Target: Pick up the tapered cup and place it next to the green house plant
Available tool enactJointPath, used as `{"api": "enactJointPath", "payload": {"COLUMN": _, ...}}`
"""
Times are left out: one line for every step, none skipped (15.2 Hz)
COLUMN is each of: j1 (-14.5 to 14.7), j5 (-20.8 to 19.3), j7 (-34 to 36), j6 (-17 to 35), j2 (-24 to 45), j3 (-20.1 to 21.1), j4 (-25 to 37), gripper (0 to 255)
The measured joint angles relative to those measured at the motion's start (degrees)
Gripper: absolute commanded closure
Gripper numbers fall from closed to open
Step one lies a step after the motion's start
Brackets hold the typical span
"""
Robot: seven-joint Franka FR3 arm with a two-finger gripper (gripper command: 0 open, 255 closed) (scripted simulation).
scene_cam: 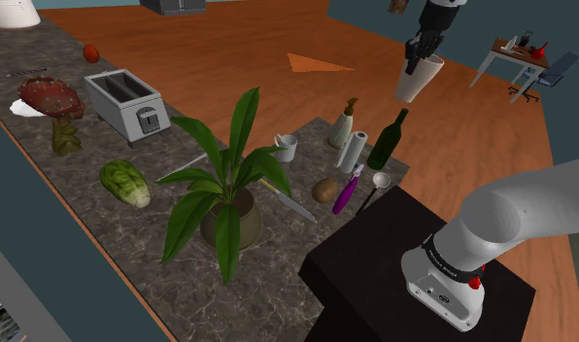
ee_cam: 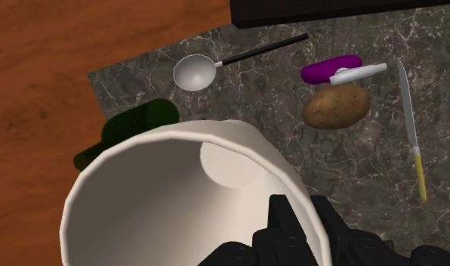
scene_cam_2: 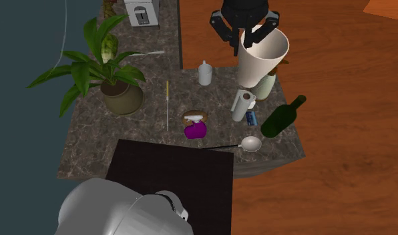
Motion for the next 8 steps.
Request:
{"api": "enactJointPath", "payload": {"j1": 0.02, "j5": 0.05, "j7": -0.09, "j6": -0.8, "j2": 0.18, "j3": 0.04, "j4": 0.98, "gripper": 255}}
{"api": "enactJointPath", "payload": {"j1": 0.02, "j5": 0.08, "j7": -0.22, "j6": -1.59, "j2": 0.25, "j3": 0.06, "j4": 1.85, "gripper": 255}}
{"api": "enactJointPath", "payload": {"j1": 0.01, "j5": 0.11, "j7": -0.34, "j6": -2.3, "j2": 0.29, "j3": 0.06, "j4": 2.62, "gripper": 255}}
{"api": "enactJointPath", "payload": {"j1": 0.06, "j5": 0.18, "j7": -0.32, "j6": -3.08, "j2": 0.42, "j3": 0.17, "j4": 3.52, "gripper": 255}}
{"api": "enactJointPath", "payload": {"j1": 0.04, "j5": 0.19, "j7": -0.52, "j6": -3.83, "j2": 0.56, "j3": 0.12, "j4": 4.42, "gripper": 255}}
{"api": "enactJointPath", "payload": {"j1": 0.03, "j5": 0.21, "j7": -0.65, "j6": -4.47, "j2": 0.7, "j3": 0.11, "j4": 5.21, "gripper": 255}}
{"api": "enactJointPath", "payload": {"j1": 0.04, "j5": 0.24, "j7": -0.71, "j6": -5.19, "j2": 0.62, "j3": 0.16, "j4": 5.85, "gripper": 255}}
{"api": "enactJointPath", "payload": {"j1": 0.02, "j5": 0.25, "j7": -0.88, "j6": -6.02, "j2": 0.8, "j3": 0.14, "j4": 6.88, "gripper": 255}}
